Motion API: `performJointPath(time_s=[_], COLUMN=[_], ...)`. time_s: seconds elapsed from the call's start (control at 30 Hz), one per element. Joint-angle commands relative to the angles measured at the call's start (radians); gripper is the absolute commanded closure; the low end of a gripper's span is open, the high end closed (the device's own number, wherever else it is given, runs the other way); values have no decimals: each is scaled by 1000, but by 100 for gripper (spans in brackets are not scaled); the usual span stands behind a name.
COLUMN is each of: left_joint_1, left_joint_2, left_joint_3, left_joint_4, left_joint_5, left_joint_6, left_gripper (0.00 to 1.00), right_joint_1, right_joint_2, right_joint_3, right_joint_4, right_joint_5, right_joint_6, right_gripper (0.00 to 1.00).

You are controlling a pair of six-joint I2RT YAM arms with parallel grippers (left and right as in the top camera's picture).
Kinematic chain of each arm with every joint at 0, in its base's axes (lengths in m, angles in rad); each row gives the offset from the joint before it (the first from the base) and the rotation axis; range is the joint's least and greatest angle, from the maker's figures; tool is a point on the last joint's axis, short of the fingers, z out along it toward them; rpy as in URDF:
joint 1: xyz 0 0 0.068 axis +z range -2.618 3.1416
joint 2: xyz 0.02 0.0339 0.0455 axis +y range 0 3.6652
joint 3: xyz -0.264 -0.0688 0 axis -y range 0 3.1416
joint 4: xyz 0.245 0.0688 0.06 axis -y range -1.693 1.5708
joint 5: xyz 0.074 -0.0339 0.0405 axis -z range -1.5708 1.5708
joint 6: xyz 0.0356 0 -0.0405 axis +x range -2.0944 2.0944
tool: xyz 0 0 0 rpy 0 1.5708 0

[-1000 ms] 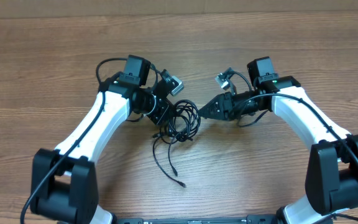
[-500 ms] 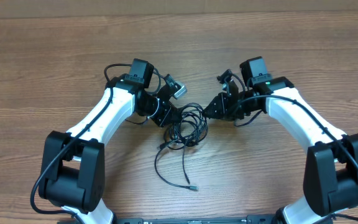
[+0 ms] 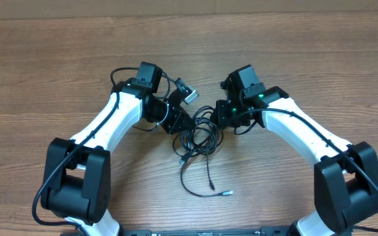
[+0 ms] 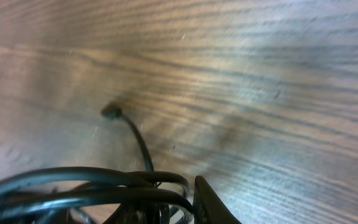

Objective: Untangle cables

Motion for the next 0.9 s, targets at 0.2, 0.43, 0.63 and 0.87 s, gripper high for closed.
performJointPath(time_s=[0.2,0.43,0.63,0.87], left_joint_1=[-6,13,102,187], left_joint_2=[1,1,1,1], left_joint_3=[-3,-3,-3,-3], left_joint_4=[-16,-38,-63,-89], left_joint_5=[98,94,95,96], left_joint_6=[39,54,53,53], left_gripper=[96,96,96,96], right_joint_1=[3,1,-56,-145], right_joint_2=[27,78,79,79], right_joint_3=[21,21,21,21], right_joint_4=[-6,-111,-181,-226], right_joint_5=[306,554,661,624], right_joint_6=[103,180,185,251], right_gripper=[81,80,69,69])
